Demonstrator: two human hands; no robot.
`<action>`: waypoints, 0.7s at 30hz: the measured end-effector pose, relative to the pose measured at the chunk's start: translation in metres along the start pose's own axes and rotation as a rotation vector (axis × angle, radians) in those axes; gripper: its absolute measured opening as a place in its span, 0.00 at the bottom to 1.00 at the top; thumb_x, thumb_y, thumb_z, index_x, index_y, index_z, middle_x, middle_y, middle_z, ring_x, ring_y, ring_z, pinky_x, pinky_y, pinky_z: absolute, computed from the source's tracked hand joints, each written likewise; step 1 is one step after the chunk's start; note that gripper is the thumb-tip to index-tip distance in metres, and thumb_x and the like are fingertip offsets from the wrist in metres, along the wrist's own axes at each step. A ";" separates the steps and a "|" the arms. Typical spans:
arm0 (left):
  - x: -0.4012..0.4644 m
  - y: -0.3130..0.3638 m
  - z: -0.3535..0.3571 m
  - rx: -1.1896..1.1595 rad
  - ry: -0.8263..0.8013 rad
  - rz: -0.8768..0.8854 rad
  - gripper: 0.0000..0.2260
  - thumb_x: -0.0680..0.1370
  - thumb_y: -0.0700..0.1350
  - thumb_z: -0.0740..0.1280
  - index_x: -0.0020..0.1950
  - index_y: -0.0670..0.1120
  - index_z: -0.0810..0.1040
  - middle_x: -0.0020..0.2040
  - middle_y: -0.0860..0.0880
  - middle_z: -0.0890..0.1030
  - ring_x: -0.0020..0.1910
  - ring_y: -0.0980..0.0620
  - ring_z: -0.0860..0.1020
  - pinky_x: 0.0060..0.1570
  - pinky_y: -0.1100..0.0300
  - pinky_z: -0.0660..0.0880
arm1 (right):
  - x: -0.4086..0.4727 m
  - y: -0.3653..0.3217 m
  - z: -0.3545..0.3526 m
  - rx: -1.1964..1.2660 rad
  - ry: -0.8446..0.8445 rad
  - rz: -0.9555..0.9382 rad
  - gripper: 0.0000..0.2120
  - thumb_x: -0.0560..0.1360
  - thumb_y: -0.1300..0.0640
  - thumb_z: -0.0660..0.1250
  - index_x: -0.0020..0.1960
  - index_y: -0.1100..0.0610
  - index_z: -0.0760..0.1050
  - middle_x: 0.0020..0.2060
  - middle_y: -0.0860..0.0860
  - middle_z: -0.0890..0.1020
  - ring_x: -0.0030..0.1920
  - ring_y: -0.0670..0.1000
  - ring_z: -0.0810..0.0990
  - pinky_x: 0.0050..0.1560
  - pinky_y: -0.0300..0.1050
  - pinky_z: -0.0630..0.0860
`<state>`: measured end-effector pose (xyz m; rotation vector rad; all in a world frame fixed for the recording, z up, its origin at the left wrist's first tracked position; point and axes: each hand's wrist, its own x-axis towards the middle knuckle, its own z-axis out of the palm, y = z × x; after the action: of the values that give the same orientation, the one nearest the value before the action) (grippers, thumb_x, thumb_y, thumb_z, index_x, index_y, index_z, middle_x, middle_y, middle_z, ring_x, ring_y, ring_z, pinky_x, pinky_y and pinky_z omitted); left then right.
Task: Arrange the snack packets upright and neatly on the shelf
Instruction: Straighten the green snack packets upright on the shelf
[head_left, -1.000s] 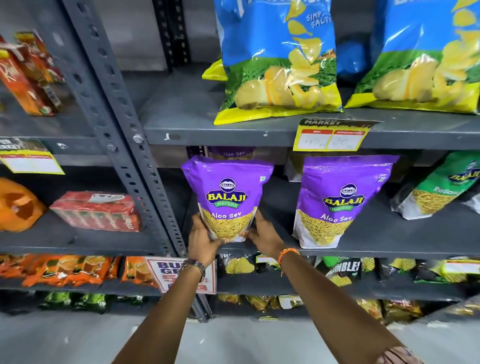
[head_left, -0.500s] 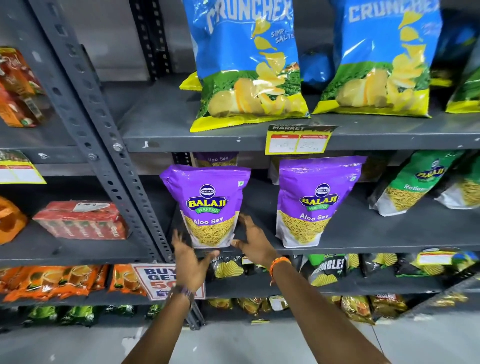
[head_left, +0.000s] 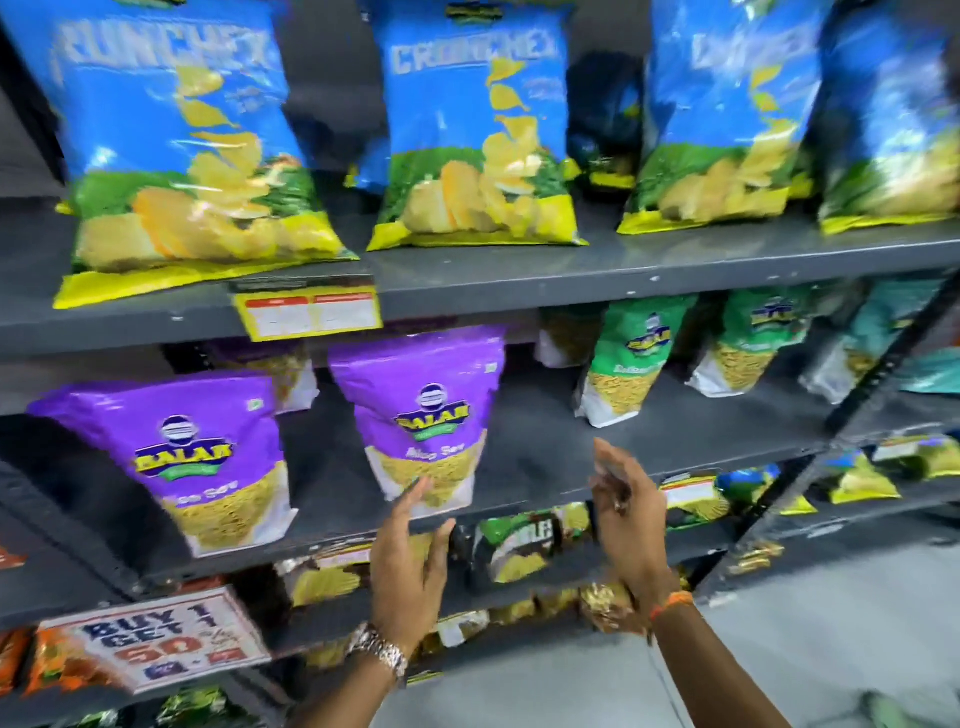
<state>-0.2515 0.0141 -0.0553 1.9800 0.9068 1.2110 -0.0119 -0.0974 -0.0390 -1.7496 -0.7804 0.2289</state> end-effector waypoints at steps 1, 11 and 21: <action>0.005 0.011 0.024 -0.007 -0.015 0.025 0.18 0.78 0.48 0.68 0.67 0.51 0.74 0.67 0.66 0.74 0.69 0.69 0.72 0.68 0.72 0.66 | 0.017 0.007 -0.020 -0.012 -0.015 0.044 0.19 0.76 0.68 0.65 0.65 0.55 0.78 0.48 0.36 0.80 0.48 0.33 0.78 0.48 0.23 0.75; 0.101 0.068 0.243 0.035 -0.248 -0.234 0.35 0.70 0.42 0.78 0.75 0.42 0.68 0.74 0.46 0.73 0.72 0.49 0.72 0.71 0.61 0.66 | 0.197 0.054 -0.111 -0.021 -0.287 0.170 0.35 0.73 0.74 0.67 0.76 0.62 0.58 0.72 0.60 0.68 0.70 0.58 0.71 0.51 0.29 0.78; 0.163 0.038 0.322 -0.161 -0.283 -0.390 0.35 0.58 0.40 0.81 0.63 0.38 0.74 0.63 0.38 0.81 0.63 0.40 0.79 0.63 0.42 0.77 | 0.285 0.088 -0.098 -0.081 -0.678 0.178 0.45 0.62 0.80 0.75 0.74 0.68 0.58 0.70 0.65 0.72 0.70 0.61 0.72 0.72 0.60 0.68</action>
<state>0.1064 0.0731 -0.0672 1.6913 0.9593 0.7384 0.2898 -0.0124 -0.0202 -1.8299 -1.1203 0.9556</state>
